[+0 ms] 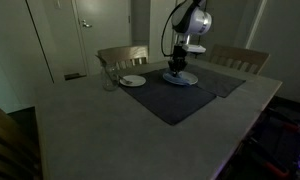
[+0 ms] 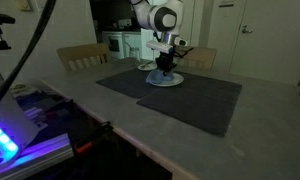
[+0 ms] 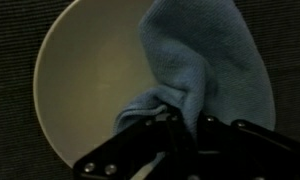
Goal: Wipe the plate with the blue cloth
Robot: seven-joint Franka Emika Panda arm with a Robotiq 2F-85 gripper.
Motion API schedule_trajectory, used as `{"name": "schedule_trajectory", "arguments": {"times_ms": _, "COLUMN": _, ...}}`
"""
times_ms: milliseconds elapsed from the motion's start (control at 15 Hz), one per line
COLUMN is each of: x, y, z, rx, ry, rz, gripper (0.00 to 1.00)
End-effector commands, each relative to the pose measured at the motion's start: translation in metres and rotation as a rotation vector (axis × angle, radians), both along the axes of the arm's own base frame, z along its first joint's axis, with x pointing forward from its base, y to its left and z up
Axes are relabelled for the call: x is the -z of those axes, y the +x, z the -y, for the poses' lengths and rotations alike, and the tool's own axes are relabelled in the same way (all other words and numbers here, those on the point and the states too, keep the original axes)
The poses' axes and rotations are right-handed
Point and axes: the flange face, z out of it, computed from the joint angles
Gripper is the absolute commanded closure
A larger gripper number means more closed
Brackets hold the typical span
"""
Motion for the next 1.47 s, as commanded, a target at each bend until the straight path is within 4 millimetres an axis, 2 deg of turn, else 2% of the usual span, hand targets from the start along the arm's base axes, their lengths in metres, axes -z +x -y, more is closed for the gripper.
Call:
{"name": "schedule_trajectory", "arguments": {"times_ms": 0, "x": 0.016, "y": 0.001, "z": -0.003, "rx": -0.066, "ry": -0.151, "rz": 0.002, "gripper": 0.97}}
{"name": "schedule_trajectory", "arguments": {"times_ms": 267, "x": 0.005, "y": 0.006, "z": -0.007, "rx": -0.128, "ry": -0.310, "rz": 0.008, "gripper": 0.97}}
{"name": "schedule_trajectory", "arguments": {"times_ms": 667, "x": 0.003, "y": 0.006, "z": 0.016, "rx": -0.140, "ry": -0.442, "rz": 0.006, "gripper": 0.97}}
{"name": "schedule_trajectory", "arguments": {"times_ms": 1067, "x": 0.005, "y": 0.006, "z": -0.010, "rx": -0.130, "ry": -0.282, "rz": 0.023, "gripper": 0.97}}
{"name": "schedule_trajectory", "arguments": {"times_ms": 1400, "x": -0.001, "y": 0.013, "z": -0.023, "rx": -0.105, "ry": -0.108, "rz": 0.050, "gripper": 0.97}}
